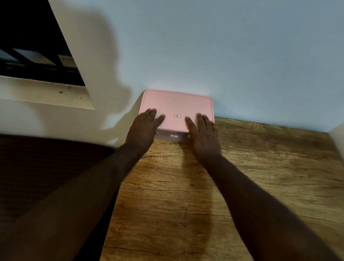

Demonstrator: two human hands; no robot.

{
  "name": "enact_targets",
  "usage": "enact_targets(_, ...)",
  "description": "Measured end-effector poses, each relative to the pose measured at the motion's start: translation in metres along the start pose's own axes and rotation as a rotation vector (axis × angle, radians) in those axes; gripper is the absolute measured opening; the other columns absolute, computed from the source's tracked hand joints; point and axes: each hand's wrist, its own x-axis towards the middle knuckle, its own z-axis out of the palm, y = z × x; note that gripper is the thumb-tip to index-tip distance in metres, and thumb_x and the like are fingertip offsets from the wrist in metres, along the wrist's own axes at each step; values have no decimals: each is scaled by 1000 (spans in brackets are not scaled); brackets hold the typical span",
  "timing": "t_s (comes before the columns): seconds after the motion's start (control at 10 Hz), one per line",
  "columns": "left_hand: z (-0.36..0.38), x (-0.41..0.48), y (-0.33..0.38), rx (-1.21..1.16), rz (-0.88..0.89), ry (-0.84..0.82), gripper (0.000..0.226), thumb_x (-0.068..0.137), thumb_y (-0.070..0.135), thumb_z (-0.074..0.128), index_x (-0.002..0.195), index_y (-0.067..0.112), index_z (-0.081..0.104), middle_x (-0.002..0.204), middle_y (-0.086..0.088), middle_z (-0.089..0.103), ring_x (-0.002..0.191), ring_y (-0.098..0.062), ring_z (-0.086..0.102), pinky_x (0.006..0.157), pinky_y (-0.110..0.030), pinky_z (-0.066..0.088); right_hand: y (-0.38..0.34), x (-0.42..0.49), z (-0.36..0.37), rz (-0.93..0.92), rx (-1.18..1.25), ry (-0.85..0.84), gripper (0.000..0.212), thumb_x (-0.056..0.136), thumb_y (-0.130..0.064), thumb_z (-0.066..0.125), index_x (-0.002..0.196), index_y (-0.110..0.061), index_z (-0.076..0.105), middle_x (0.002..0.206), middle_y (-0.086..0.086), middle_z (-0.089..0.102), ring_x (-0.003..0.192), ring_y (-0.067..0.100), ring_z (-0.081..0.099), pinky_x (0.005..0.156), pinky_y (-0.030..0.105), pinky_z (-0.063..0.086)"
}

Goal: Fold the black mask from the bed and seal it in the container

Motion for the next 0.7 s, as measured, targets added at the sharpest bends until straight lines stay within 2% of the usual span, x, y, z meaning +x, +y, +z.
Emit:
enact_targets(0.2,-4,2,3,40,-30,-56,59,94,3,51,148,16,33,156,-17,27,145,-30,22,117,-35,14,-1,2,-2,19,-29,-35,59,102,-32,38,155,-26,14,163,17,10,150,32,4,120,49,5)
enact_targets(0.3,-14,7,12,104,-38,-143,58,96,3,44,150,12,25,157,-20,21,145,-33,18,118,-38,14,-3,2,-9,34,-17,-85,59,103,-34,36,156,-27,12,164,15,7,151,31,1,120,46,1)
enact_targets(0.4,-21,-3,24,144,-48,-130,66,93,3,48,151,9,16,155,-25,19,144,-38,18,118,-44,17,-6,1,-23,28,-8,-161,66,100,-33,42,156,-28,7,165,14,2,151,29,-2,122,46,0)
enact_targets(0.5,-24,-31,47,147,16,-61,76,89,10,59,151,11,16,156,-21,21,146,-35,17,119,-47,13,-13,-19,-36,25,-24,-99,69,99,-38,45,156,-26,8,165,12,5,152,28,2,122,47,3)
enact_targets(0.6,-27,-60,66,132,69,-25,73,89,19,60,150,12,21,157,-16,24,146,-32,17,118,-49,9,-23,-55,-38,28,14,-53,68,98,-40,47,156,-23,15,164,12,12,151,28,6,121,47,5)
enact_targets(0.7,-37,-85,83,104,55,-13,73,87,23,63,148,10,25,154,-15,30,145,-32,21,118,-50,10,-32,-90,-37,62,28,-81,68,100,-47,43,156,-21,14,164,12,10,152,27,3,121,46,3)
